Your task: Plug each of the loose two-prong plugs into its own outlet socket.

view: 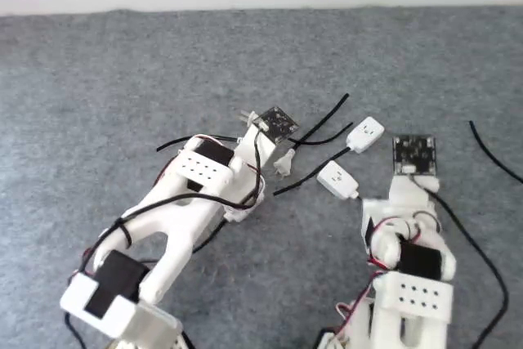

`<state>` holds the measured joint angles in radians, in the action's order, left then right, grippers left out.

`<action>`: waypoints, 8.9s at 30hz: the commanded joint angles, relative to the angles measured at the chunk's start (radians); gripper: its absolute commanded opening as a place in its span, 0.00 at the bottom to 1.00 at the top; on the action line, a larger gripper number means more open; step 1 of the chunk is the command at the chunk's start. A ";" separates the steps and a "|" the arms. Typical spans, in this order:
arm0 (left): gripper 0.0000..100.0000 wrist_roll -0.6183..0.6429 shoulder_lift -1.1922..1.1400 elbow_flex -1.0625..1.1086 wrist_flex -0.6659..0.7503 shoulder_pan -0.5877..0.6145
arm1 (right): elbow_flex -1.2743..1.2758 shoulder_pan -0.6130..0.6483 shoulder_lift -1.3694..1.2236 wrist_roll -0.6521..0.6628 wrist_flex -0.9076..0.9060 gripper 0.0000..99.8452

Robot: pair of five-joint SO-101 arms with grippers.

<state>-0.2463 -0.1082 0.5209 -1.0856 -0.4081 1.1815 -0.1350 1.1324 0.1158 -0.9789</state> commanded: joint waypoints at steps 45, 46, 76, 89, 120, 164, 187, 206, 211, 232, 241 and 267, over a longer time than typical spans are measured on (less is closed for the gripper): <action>0.01 0.017 0.503 0.289 0.098 -0.114 | -0.339 0.257 -0.684 -0.238 0.306 0.11; 0.01 0.018 0.503 0.291 0.098 -0.130 | -0.339 0.257 -0.684 -0.238 0.306 0.11; 0.01 0.017 0.146 0.136 0.222 0.074 | -0.338 0.257 -0.685 -0.236 0.305 0.11; 0.01 0.015 0.164 0.114 0.222 0.143 | -0.319 0.265 -0.684 -0.196 0.315 0.11; 0.02 0.014 0.074 0.108 0.296 0.198 | -0.512 0.430 -0.966 -0.517 0.432 0.11; 0.02 0.014 0.074 0.108 0.293 0.199 | -0.930 0.464 -1.394 -0.582 0.232 0.11; 0.02 0.012 0.074 0.110 0.293 0.204 | -1.278 0.498 -1.635 -0.503 -0.059 0.01; 0.02 0.011 0.074 0.110 0.293 0.206 | -1.066 0.444 -1.283 -0.011 -0.355 0.01; 0.02 0.011 0.074 0.108 0.293 0.206 | -0.824 0.354 -1.182 0.238 -0.303 0.01; 0.02 0.011 0.074 0.108 0.296 0.206 | -0.710 0.269 -1.107 0.364 -0.282 0.15; 0.02 0.009 0.074 0.108 0.296 0.206 | -0.654 0.202 -0.935 0.253 -0.289 0.02; 0.02 0.009 0.074 0.108 0.296 0.206 | -0.433 0.211 -0.885 0.305 -0.225 0.01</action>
<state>-0.2386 -0.0315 0.6483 -0.8063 -0.2133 0.7871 0.0783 0.1841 0.4135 -1.1907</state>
